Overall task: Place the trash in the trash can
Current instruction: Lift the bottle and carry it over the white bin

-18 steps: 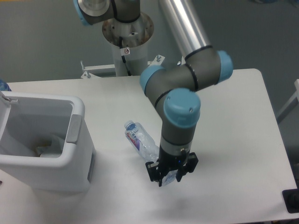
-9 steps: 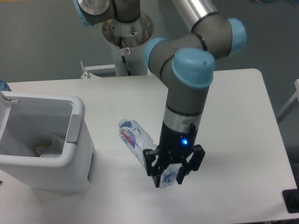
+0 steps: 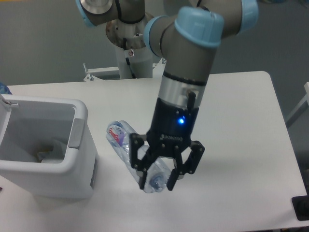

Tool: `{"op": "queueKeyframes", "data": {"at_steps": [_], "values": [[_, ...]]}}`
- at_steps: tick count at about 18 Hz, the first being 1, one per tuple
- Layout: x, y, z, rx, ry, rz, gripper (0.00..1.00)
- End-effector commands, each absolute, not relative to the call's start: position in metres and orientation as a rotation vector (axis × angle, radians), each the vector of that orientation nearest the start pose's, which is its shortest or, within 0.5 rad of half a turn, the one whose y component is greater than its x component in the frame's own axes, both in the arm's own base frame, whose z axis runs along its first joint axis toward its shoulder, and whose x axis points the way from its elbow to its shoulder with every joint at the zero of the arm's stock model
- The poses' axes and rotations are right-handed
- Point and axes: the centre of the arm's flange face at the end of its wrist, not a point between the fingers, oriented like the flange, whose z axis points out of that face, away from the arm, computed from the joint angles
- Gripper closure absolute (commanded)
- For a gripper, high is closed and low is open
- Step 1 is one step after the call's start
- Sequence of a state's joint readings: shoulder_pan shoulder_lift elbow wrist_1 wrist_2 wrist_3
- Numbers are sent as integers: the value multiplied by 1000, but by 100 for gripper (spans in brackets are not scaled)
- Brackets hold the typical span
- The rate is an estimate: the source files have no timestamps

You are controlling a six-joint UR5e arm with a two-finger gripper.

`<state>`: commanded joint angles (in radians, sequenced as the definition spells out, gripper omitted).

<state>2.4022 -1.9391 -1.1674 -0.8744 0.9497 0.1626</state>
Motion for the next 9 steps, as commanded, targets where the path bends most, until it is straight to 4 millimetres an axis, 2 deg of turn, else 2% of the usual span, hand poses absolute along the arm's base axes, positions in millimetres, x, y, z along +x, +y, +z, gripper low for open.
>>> {"op": "queueKeyframes", "data": {"at_steps": [5,7,9], "values": [[-336,581,626,-2093,-356,-299,58],[-328,581,632,-2078,-329,-329,58],[-308,591,632,-2084,-280,-346,58]]}}
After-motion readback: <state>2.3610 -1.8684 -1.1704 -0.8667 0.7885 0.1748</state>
